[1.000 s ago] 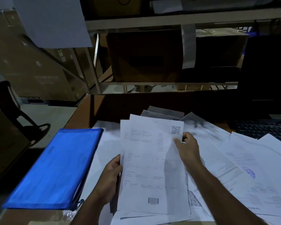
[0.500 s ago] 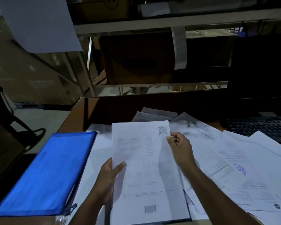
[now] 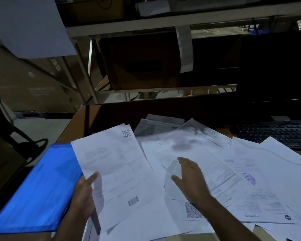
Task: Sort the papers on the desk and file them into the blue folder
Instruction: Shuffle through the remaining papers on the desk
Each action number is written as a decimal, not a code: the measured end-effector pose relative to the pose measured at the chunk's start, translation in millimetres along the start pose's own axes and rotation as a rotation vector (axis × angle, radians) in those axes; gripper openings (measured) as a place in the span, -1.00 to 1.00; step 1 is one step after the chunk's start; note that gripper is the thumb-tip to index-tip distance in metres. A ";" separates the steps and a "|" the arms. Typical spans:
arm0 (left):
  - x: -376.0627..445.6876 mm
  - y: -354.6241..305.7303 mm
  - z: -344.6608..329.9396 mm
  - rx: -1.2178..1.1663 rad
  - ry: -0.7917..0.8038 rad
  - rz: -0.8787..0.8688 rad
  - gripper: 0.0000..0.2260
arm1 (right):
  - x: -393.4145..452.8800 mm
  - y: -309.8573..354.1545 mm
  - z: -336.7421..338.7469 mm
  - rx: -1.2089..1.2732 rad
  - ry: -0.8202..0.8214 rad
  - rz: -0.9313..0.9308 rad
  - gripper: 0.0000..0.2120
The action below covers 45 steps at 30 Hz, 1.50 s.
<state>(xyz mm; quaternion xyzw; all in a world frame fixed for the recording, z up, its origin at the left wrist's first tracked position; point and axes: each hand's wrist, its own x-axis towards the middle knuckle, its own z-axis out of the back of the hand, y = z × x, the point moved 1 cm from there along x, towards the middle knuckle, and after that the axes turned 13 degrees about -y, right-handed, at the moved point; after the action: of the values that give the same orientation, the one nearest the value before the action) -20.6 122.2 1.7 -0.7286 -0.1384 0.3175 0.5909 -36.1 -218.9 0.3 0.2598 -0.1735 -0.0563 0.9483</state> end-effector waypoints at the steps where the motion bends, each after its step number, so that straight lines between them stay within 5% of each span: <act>1: -2.4 0.1 -0.6 0.000 0.012 -0.007 -0.67 | 0.2 0.2 1.1 0.015 -0.056 0.018 -0.48; 4: -14.6 -0.9 -4.7 -0.006 0.074 -0.005 -0.71 | 1.6 5.2 5.4 -0.075 -0.134 0.088 -0.94; 9: -21.5 7.0 -6.3 0.046 0.113 0.024 -0.69 | 14.1 15.0 15.8 -0.085 -0.359 0.055 -0.87; 12: -26.8 9.9 -7.2 0.060 0.146 0.025 -0.67 | 22.1 23.0 29.3 -0.006 -0.594 0.254 -0.86; 17: -36.0 13.8 -16.3 0.066 0.180 0.097 -0.71 | 26.9 35.9 25.5 0.273 -0.288 0.672 -0.57; 19: -42.9 11.9 -19.5 0.032 0.193 0.130 -0.73 | 20.8 35.1 18.4 0.223 -0.189 0.728 -0.63; 28: -68.1 7.5 -20.2 0.109 0.236 0.131 -0.86 | 5.8 -3.3 9.7 0.339 0.023 0.407 -0.69; 32: -63.1 10.3 -20.3 0.082 0.207 0.251 -0.54 | 7.9 -8.6 11.8 0.463 0.117 0.293 -0.69; 35: -70.6 0.7 -25.6 0.193 0.266 0.112 -0.43 | 8.2 -9.0 9.4 0.479 0.176 0.250 -0.66; 41: -75.5 9.8 -30.0 0.336 0.332 -0.026 -0.71 | 5.7 2.5 9.2 0.665 0.324 0.072 -0.74; 45: -84.8 1.3 -31.2 0.287 0.312 -0.063 -0.73 | 7.3 12.7 12.6 0.656 0.068 0.003 -0.74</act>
<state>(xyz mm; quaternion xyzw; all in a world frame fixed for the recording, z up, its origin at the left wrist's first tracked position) -65.7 48.9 29.0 -0.6727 -0.0213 0.1986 0.7124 -33.6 -215.4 19.1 0.5528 -0.1511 0.0127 0.8194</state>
